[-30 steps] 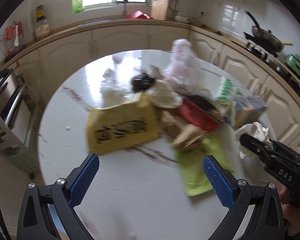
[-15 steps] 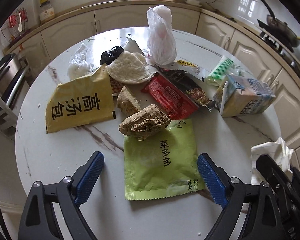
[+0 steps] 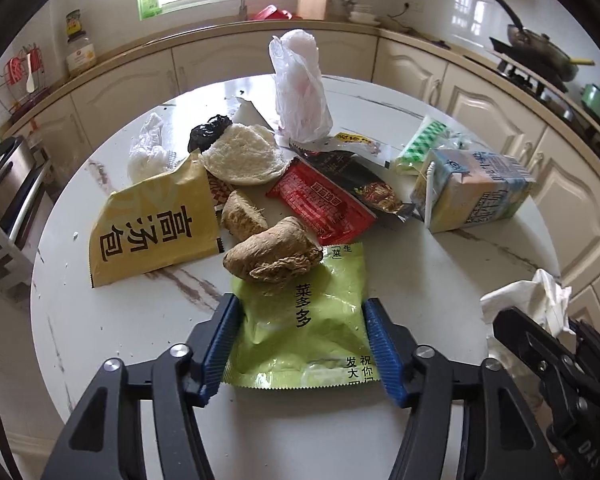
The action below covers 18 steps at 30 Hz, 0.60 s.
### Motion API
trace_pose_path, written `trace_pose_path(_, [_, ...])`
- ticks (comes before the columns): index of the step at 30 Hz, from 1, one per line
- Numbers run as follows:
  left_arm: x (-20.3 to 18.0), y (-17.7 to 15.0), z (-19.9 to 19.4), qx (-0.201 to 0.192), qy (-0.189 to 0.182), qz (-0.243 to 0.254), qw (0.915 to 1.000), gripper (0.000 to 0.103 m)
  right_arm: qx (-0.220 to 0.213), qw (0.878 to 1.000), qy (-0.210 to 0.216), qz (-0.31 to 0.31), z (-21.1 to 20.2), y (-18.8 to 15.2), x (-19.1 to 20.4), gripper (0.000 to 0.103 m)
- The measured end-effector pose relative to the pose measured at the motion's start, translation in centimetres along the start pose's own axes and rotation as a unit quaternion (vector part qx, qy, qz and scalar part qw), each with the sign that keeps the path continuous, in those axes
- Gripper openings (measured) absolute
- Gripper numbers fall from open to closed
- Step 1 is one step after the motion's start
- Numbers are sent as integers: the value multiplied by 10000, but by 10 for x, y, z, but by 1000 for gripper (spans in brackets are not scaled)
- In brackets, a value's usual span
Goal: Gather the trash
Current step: 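Grasp the green snack wrapper with the left gripper while the right holds the napkin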
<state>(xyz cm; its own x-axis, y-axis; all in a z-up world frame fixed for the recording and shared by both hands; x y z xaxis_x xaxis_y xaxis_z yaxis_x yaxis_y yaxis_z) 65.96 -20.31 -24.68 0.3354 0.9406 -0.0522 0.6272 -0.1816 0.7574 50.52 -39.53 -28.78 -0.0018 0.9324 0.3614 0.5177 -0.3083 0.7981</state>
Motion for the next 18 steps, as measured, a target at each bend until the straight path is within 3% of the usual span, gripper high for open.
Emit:
trace_pose_path(2, [5,-1,-8,-15,-107,-15,9999,39,-1,10000,-14,4,-1,-1,1,40])
trace_pose_path(4, [13,-2,-16,-3,-210,-147,9997,33,2,10000,2,-3,-3,-2,3,40])
trace_pose_path(9, [33,-5,-39,62,-717,-702,9949,26,-44,10000,31,-49,-10,-1,13,40])
trace_pose_path(12, [38,-5,-57,13,-904,-785,9928,20,-91,9999,65,-103,-15,2,21,40])
trace_pose_path(14, [45,-3,-67,147,-1417,-1172,9828,17,-112,9999,83,-94,-17,3,26,40])
trace_pose_path(15, [48,-3,-72,178,-1464,-1262,9810,16,-128,9998,89,-101,-19,4,28,40])
trace_pose_path(18, [55,1,-91,-62,-1221,-1016,9873,12,-182,9997,79,-136,-25,6,35,40])
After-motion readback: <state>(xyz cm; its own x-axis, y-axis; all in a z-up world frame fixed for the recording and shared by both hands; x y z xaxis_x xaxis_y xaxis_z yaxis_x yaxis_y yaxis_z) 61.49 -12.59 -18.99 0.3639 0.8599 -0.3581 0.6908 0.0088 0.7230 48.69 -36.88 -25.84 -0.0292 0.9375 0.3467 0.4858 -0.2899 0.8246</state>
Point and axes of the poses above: each gripper's, at about its wrist camera, not at the fingertips, and z roughly the way its jaws point, x to its left, y to its top, the point moved 3 cm from there along z, roughly the way its jaws point, and after that the axes turned 13 degrees about -x, right-handed, at the moved point
